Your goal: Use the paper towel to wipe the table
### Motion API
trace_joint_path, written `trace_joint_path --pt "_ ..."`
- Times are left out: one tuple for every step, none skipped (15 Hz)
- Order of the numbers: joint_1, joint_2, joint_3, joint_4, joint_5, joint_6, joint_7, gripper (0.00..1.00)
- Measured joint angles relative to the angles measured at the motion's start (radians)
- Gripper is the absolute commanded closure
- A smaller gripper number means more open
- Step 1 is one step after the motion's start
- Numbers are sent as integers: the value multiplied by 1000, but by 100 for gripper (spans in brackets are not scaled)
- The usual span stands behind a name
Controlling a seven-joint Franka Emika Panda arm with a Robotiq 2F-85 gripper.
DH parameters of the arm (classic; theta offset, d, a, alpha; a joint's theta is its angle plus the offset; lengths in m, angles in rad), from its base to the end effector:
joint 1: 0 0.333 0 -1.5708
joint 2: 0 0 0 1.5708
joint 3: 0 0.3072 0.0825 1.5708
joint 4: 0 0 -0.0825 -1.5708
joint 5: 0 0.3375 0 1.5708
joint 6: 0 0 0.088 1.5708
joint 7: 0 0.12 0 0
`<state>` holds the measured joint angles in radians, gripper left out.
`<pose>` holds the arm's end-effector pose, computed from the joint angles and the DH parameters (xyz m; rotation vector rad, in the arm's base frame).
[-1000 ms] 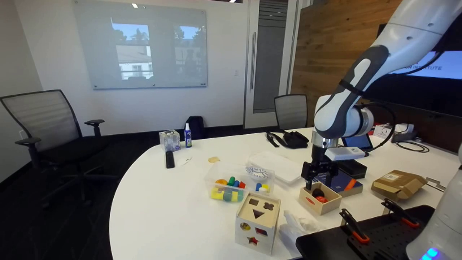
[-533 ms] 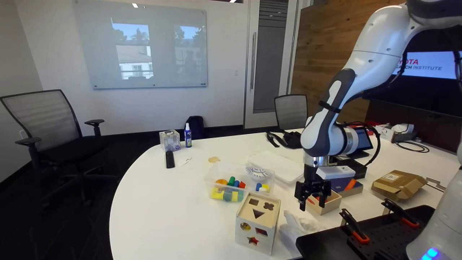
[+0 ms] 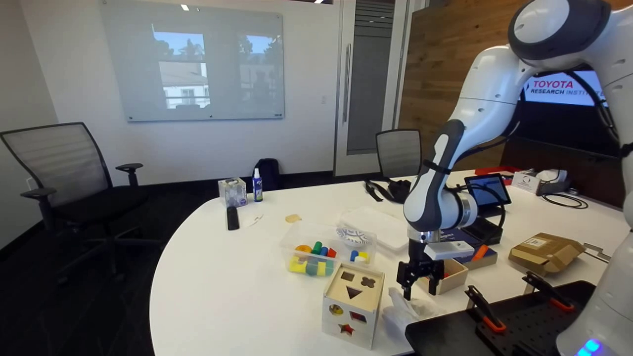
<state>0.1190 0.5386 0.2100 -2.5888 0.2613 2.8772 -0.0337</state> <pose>0.3514 0.1222 0.0836 -3.0032 -0.1287 0.4071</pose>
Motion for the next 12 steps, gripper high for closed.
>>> trace_joint_path --pt "-2 26 0 15 -9 15 0 0" --pt "-2 52 0 30 -17 30 0 0" --pt "-2 77 0 46 -24 45 1 0" --pt "-2 102 0 61 -32 61 1 0" --pt "-2 125 0 76 -43 71 3 9" --pt "-2 147 0 91 -53 79 4 26" --pt "-1 167 0 105 -61 83 6 32" --pt "-1 185 0 118 -67 84 7 41" --pt "0 200 0 129 -73 87 10 49" --pt "1 214 0 139 -80 88 18 58" --pt "2 225 0 147 -87 88 23 65" --pt "4 234 0 154 -90 89 24 73"
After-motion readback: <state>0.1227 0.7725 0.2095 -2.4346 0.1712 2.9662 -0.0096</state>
